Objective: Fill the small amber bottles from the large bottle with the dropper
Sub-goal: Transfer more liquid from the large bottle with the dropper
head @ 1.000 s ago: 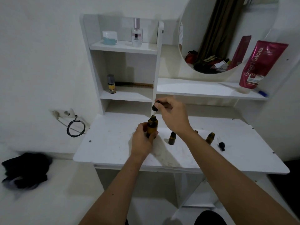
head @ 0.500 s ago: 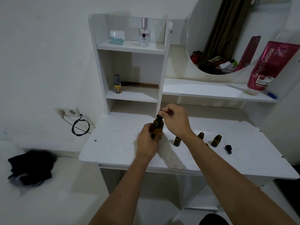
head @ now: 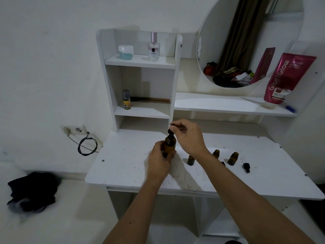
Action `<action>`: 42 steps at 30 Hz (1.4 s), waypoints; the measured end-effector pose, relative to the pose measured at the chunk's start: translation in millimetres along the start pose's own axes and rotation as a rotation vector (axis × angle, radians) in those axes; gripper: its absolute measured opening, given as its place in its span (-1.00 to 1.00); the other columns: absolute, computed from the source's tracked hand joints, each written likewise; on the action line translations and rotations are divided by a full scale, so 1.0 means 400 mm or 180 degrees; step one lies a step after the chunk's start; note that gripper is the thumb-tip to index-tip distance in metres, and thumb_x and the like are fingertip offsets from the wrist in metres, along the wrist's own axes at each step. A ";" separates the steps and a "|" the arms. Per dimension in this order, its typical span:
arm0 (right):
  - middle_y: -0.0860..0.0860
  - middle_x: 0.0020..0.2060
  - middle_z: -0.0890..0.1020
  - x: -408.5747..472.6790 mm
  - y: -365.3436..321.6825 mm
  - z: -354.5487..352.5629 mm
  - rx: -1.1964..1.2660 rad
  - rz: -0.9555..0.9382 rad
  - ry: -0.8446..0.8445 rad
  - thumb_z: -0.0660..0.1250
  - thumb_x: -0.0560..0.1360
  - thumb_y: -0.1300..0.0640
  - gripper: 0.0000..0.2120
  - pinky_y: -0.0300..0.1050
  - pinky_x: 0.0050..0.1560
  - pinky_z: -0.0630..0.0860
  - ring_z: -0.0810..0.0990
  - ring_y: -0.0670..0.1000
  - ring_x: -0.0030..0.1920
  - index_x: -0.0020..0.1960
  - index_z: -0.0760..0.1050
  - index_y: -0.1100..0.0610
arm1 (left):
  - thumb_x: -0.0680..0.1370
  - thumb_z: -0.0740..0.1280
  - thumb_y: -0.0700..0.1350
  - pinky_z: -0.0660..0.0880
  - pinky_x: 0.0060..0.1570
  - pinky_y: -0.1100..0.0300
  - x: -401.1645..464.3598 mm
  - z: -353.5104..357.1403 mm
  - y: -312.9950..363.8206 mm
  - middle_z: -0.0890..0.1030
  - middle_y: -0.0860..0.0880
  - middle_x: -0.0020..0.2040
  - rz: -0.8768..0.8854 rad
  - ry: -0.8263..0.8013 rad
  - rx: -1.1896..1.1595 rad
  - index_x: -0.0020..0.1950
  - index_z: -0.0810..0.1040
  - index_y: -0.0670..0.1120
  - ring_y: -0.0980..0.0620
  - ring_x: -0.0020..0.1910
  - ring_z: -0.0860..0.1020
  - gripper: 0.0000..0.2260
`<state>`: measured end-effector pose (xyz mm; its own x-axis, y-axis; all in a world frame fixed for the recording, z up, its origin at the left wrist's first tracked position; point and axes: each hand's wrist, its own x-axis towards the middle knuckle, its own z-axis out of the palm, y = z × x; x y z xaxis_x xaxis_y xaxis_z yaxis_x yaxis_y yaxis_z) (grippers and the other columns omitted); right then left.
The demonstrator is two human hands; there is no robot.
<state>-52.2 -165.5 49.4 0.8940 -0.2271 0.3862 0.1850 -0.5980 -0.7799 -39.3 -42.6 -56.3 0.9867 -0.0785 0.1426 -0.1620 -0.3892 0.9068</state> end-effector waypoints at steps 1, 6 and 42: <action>-0.08 -0.03 0.73 0.000 -0.008 -0.005 0.0060 -0.0016 0.0025 0.43 0.59 0.12 -0.87 -0.46 0.02 0.53 0.68 -0.16 -0.01 0.11 0.68 0.11 | 0.58 0.44 0.05 0.44 0.15 0.27 -0.001 -0.001 -0.001 0.61 0.10 0.26 0.0023 0.0015 0.0007 0.39 0.43 0.03 0.07 0.20 0.58 -0.58; -0.10 -0.01 0.73 0.002 -0.065 -0.060 0.0481 -0.0150 0.0326 0.40 0.60 0.18 -0.88 -0.37 0.12 0.56 0.68 -0.18 0.03 0.11 0.66 0.07 | 0.51 0.48 0.16 0.48 0.24 0.16 -0.010 -0.005 0.004 0.55 0.11 0.36 0.0079 0.0125 0.0011 0.45 0.39 0.04 0.05 0.31 0.53 -0.43; -0.08 -0.12 0.74 -0.134 0.208 -0.363 0.0099 0.0064 0.0911 0.43 0.58 0.21 -0.89 -0.33 0.01 0.61 0.71 -0.17 -0.06 0.09 0.67 0.13 | 0.64 0.35 -0.13 0.55 0.18 0.21 -0.099 0.345 0.158 0.65 0.18 0.10 0.0673 -0.0572 0.0084 0.30 0.55 0.00 0.24 0.09 0.60 -0.77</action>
<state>-144.1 -314.8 35.4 0.7469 -0.4490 0.4904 0.1847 -0.5683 -0.8018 -90.6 -190.6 -59.5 0.9127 -0.3211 0.2528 -0.3667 -0.3704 0.8534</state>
